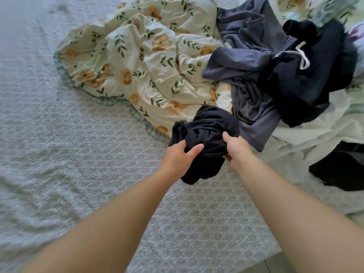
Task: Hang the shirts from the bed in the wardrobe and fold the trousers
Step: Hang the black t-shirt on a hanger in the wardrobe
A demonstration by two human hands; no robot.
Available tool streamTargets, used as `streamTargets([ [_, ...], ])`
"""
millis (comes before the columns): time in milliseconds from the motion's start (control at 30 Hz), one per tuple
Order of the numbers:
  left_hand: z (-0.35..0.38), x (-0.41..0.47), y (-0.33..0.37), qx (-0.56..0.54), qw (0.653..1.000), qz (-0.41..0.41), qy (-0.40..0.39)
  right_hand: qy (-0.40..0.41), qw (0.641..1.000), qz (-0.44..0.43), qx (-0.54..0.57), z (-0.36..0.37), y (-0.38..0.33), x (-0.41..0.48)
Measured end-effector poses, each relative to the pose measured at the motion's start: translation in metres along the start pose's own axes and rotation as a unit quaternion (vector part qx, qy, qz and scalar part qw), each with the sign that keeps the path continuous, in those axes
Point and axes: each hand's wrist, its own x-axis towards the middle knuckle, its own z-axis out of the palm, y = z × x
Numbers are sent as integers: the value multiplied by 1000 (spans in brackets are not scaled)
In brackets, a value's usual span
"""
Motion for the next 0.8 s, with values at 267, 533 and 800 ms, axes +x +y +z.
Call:
streamTargets([
  [267, -18, -33, 26, 54, 991, -3, 121, 27, 998, -65, 4, -59, -15, -44],
  [533, -35, -70, 57, 157, 976, -15, 148, 65, 992, -91, 56, -119, -41, -88],
  [800, -20, -102, 66, 247, 965, -86, -10, -43, 981, -118, 149, -142, -41, -143],
])
